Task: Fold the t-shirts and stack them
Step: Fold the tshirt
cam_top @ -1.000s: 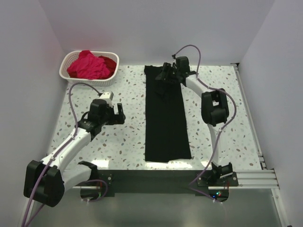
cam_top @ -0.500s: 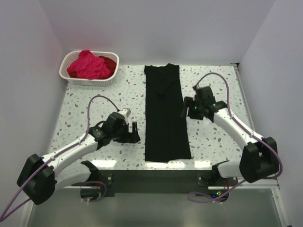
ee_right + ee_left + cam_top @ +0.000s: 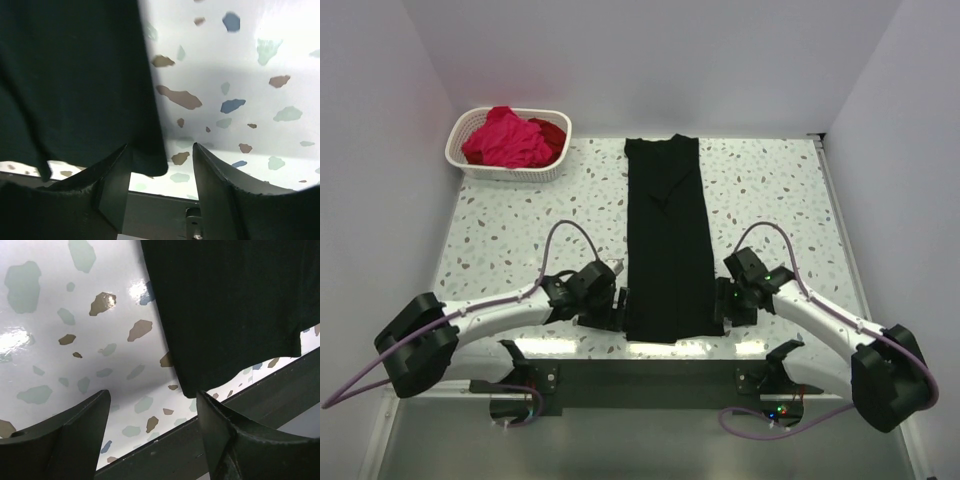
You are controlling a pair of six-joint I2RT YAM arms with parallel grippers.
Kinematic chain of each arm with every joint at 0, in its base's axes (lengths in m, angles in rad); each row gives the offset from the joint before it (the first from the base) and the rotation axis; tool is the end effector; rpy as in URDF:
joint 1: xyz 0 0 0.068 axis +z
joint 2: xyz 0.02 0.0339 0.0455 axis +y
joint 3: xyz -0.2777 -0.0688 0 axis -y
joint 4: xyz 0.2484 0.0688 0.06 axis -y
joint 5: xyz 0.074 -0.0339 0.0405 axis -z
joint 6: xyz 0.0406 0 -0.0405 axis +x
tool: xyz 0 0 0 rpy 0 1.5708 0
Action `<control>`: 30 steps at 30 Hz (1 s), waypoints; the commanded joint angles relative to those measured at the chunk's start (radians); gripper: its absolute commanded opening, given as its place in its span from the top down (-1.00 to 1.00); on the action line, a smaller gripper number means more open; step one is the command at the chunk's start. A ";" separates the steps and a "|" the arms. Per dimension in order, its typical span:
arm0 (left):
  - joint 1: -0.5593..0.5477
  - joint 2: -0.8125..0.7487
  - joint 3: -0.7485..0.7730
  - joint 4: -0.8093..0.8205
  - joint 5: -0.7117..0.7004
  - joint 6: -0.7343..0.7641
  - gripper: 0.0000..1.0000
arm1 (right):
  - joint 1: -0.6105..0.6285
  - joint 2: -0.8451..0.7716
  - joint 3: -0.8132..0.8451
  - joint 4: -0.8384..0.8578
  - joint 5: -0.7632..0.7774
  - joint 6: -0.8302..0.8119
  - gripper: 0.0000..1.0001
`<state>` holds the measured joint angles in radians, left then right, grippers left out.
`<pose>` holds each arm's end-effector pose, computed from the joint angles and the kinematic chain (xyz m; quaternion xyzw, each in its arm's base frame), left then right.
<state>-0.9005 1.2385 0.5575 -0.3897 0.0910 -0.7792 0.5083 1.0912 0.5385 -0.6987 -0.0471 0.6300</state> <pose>0.1307 -0.1708 0.1658 0.0699 0.9654 -0.2135 0.1322 0.1482 0.0848 0.1718 0.0563 0.9854 0.1053 0.1214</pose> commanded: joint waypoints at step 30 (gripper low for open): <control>-0.095 0.222 0.096 0.014 0.058 -0.022 0.40 | 0.024 0.052 -0.086 0.093 -0.068 0.042 0.83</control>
<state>-0.9802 1.4231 0.6537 -0.3584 0.1543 -0.7986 0.5232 1.1275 0.4889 -0.6209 -0.1238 0.6701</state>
